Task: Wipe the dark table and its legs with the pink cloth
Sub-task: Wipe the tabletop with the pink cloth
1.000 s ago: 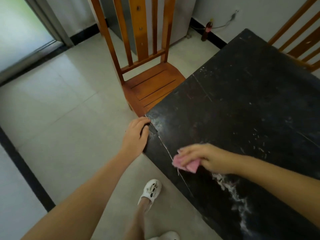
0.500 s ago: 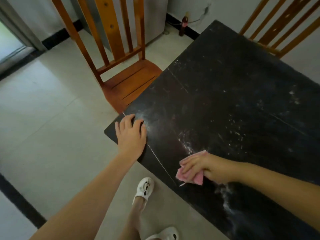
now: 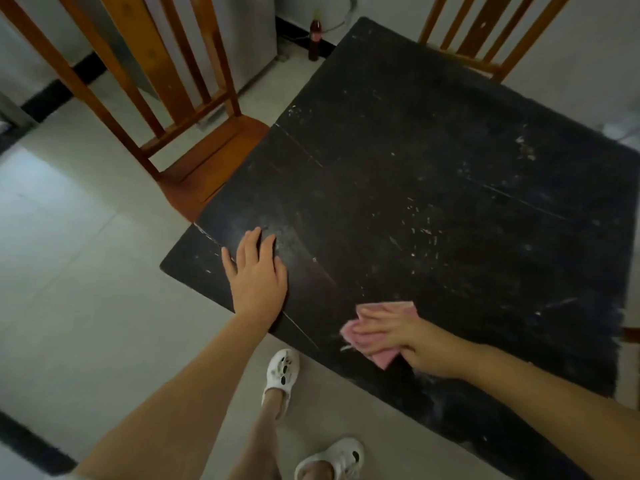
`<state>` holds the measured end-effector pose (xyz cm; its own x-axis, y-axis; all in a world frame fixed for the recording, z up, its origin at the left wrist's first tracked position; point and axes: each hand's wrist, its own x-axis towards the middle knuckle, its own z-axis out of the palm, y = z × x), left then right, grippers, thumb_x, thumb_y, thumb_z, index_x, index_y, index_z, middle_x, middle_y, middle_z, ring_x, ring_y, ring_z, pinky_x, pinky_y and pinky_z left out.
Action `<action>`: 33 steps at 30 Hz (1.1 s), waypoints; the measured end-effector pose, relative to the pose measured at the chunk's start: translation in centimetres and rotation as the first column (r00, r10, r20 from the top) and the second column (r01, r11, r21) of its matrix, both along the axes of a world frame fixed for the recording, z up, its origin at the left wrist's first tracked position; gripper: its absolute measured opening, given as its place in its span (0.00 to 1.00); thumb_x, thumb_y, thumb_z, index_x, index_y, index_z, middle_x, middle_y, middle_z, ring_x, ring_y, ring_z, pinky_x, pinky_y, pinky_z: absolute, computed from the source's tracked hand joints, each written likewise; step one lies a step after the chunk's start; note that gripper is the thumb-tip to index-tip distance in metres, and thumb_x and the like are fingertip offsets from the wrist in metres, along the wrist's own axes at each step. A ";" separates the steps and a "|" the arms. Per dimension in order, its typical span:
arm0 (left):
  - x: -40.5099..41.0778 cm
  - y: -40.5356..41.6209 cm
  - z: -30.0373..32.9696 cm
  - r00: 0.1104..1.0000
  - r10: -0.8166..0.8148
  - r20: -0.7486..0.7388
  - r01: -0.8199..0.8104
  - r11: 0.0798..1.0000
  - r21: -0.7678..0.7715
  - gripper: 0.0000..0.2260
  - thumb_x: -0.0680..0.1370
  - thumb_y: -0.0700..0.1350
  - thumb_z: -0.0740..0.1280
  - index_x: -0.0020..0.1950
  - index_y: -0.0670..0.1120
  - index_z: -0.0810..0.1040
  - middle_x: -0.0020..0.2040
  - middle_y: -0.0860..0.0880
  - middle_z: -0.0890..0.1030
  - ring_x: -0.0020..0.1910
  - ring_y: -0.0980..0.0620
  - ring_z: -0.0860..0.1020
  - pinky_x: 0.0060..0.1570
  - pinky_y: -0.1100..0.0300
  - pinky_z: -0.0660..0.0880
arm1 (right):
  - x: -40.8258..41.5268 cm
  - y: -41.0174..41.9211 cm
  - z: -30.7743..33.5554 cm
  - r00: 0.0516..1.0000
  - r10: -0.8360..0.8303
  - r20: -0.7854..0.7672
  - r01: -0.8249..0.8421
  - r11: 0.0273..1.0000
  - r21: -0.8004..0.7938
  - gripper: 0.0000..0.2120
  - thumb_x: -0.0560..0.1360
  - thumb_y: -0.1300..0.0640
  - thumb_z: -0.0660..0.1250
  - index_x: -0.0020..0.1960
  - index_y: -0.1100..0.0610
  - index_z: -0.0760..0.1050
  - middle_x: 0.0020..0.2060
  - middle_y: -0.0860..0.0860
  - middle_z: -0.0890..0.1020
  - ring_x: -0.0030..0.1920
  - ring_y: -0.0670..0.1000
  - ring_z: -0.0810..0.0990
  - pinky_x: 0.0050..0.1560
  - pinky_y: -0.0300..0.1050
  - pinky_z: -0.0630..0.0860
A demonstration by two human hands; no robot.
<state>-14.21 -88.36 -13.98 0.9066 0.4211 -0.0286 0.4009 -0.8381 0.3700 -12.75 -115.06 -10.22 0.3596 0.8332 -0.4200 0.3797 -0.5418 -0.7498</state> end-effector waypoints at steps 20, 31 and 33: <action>-3.3 -7.8 0.2 0.996 -0.074 0.044 0.074 0.997 0.008 0.16 0.80 0.47 0.52 0.67 0.47 0.68 0.71 0.47 0.65 0.72 0.49 0.58 0.70 0.44 0.39 | -6.7 -7.8 1.2 0.956 -0.271 -0.109 0.269 0.963 -0.027 0.29 0.68 0.75 0.55 0.58 0.51 0.80 0.61 0.42 0.77 0.68 0.36 0.66 0.70 0.36 0.61; -4.9 -11.2 -0.3 0.966 -0.249 0.074 0.247 0.968 0.035 0.17 0.80 0.46 0.52 0.67 0.45 0.69 0.70 0.46 0.67 0.71 0.49 0.61 0.73 0.47 0.44 | -4.7 -6.7 -2.7 0.852 -0.433 0.294 0.405 0.901 0.154 0.30 0.67 0.77 0.56 0.63 0.57 0.75 0.68 0.50 0.71 0.74 0.48 0.56 0.75 0.47 0.44; -5.0 -11.3 -0.2 0.964 -0.256 0.067 0.254 0.967 0.031 0.17 0.80 0.45 0.52 0.67 0.44 0.68 0.70 0.46 0.66 0.71 0.48 0.61 0.72 0.46 0.45 | -10.0 -7.8 -3.2 0.888 -0.385 0.252 0.344 0.919 0.193 0.23 0.68 0.73 0.59 0.60 0.59 0.78 0.65 0.53 0.75 0.72 0.45 0.57 0.74 0.37 0.44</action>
